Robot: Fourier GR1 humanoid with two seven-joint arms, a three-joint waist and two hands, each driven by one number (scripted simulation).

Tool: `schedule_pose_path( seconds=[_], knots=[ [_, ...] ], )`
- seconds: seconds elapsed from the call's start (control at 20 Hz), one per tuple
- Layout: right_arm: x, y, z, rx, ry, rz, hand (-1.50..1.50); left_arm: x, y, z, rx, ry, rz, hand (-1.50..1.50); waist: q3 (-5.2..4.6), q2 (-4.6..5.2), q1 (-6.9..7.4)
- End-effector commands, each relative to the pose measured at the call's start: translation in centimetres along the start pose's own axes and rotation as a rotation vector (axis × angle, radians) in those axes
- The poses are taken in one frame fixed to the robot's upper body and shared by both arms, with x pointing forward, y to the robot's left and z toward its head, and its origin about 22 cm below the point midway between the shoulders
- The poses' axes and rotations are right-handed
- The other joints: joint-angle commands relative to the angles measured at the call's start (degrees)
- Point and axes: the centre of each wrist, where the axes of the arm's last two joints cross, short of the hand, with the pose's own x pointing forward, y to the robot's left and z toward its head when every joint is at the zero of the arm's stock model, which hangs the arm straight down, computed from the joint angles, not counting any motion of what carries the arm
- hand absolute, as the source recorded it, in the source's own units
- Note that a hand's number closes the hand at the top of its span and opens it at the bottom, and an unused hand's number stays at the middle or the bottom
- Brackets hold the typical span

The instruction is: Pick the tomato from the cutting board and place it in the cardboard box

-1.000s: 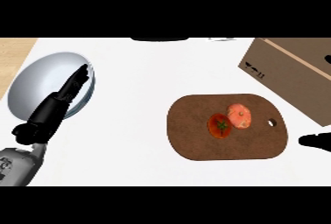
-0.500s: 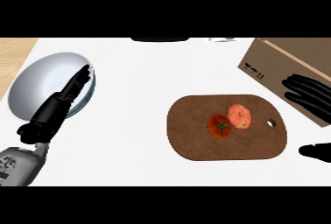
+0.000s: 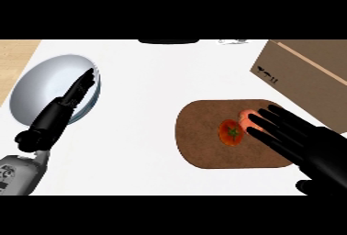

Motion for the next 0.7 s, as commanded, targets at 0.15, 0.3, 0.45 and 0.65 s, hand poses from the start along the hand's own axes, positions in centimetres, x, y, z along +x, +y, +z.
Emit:
schedule_pose_path(
  seconds=[0.15,0.3,0.45,0.65],
  knots=[
    [3.8,1.6,-1.9,0.088,0.111,0.028,-1.5,0.4,-0.7,-0.5,0.018,-0.017,-0.011,0.0,0.06,0.18,0.31],
    [4.6,2.3,-2.3,0.14,0.119,0.031,-1.5,-0.2,0.4,0.7,0.011,-0.013,-0.006,0.0,0.06,0.17,0.44],
    [4.3,3.3,-2.1,0.13,0.121,0.023,-1.5,0.0,-1.3,-0.9,0.0,0.009,0.0,0.0,0.08,0.19,0.14],
    [5.4,3.5,-4.1,0.09,0.18,0.08,-1.5,0.6,-0.8,-2.6,0.021,0.01,-0.01,0.0,0.07,0.21,0.11]
  ],
)
